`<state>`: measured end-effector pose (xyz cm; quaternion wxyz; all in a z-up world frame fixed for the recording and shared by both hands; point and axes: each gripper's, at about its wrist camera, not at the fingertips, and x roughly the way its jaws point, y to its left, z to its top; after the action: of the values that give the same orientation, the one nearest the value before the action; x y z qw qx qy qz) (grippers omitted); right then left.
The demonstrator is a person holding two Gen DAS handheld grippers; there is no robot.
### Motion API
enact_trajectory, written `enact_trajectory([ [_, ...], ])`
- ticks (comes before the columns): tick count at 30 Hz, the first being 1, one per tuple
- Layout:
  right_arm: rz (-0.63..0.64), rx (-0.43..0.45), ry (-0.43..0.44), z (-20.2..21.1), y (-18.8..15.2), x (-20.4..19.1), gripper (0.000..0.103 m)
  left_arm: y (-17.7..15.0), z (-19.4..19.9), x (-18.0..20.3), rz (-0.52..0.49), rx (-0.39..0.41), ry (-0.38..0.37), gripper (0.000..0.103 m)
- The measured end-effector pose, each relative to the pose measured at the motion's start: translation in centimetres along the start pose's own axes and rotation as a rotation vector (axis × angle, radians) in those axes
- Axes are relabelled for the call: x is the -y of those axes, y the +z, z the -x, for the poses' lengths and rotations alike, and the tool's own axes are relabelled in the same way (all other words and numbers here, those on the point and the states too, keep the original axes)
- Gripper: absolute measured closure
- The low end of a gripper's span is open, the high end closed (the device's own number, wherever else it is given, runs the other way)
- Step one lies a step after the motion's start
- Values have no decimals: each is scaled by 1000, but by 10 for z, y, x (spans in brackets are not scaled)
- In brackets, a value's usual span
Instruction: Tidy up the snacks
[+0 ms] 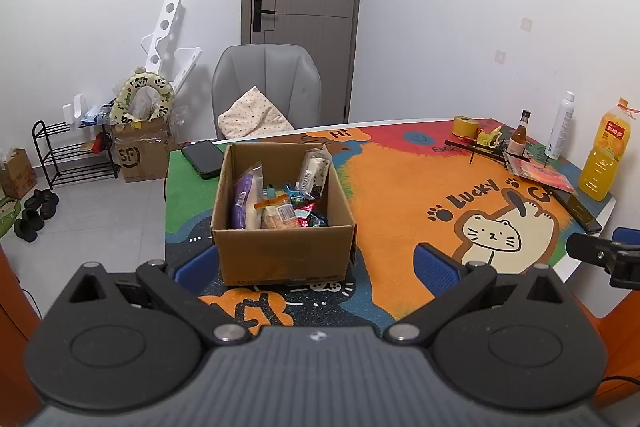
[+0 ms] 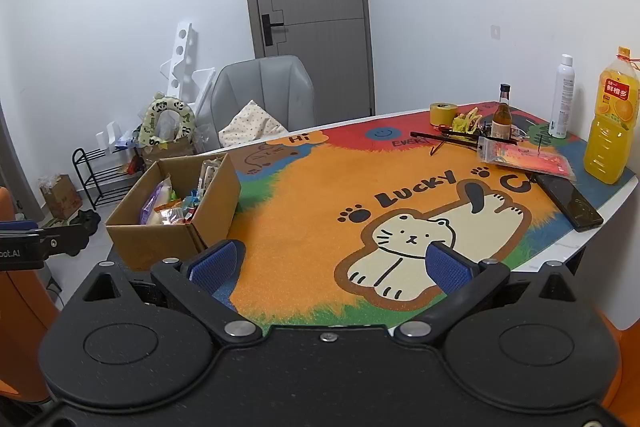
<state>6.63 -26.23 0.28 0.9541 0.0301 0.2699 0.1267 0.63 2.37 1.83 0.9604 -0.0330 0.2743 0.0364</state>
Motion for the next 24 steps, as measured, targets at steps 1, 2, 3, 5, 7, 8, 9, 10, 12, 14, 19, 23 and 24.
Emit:
enact_trajectory([
  [1,0,0,0,0,0,0,0,0,0,0,2,-1,-4,0],
  [2,0,0,-1,0,0,0,0,0,0,0,4,-2,-9,0],
  [3,-1,-1,-1,0,0,0,0,0,0,1,5,-2,-12,0],
  [5,-1,-1,-1,0,0,0,0,0,0,1,4,-2,-11,0],
  [7,0,0,0,0,0,1,0,0,0,1,5,-2,-13,0],
  [8,0,1,0,0,0,1,0,0,0,1,5,-2,-13,0],
  [9,0,0,0,0,0,1,0,0,0,1,4,-2,-13,0],
  [10,-1,0,1,0,0,1,0,0,0,1,4,-1,-13,0],
  [12,-3,2,0,0,0,1,0,0,0,1,5,-2,-12,0],
  [14,-2,1,-2,-1,-1,1,0,0,0,1,5,-2,-12,0],
  [19,-1,2,-5,0,-1,0,0,0,0,2,6,-4,-13,0],
  [23,-4,0,-7,-1,0,1,0,0,0,2,7,-6,-16,0],
  [24,-4,0,-7,-1,0,1,0,0,0,2,7,-6,-17,0],
])
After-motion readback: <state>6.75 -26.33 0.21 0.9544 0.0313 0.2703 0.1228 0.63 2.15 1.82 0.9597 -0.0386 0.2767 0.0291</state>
